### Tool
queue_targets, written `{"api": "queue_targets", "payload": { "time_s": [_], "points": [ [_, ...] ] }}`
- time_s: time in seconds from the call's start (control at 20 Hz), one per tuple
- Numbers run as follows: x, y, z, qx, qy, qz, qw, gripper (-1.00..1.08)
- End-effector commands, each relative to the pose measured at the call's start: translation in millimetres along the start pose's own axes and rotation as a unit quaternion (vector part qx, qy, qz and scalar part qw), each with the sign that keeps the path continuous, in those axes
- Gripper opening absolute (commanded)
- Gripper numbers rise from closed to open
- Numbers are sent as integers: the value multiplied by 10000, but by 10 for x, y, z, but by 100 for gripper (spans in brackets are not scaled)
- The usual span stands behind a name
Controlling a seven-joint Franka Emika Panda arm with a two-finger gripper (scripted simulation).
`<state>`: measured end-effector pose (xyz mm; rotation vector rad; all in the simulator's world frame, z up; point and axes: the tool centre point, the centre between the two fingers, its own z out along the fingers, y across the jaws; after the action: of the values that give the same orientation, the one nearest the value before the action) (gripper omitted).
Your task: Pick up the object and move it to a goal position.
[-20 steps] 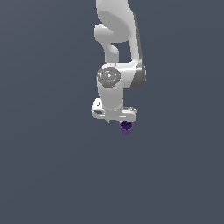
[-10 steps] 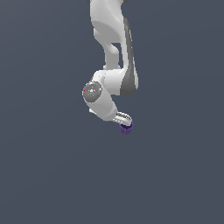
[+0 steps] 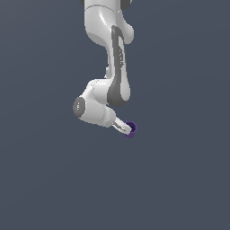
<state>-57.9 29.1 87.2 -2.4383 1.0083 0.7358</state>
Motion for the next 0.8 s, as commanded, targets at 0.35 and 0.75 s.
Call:
{"api": "queue_targets", "payload": {
  "time_s": [0.35,0.75],
  "points": [
    [-69,-59,40,450,-672,657,9946,28],
    [-75,-63,77,478,-715,699,9938,28]
  ]
}}
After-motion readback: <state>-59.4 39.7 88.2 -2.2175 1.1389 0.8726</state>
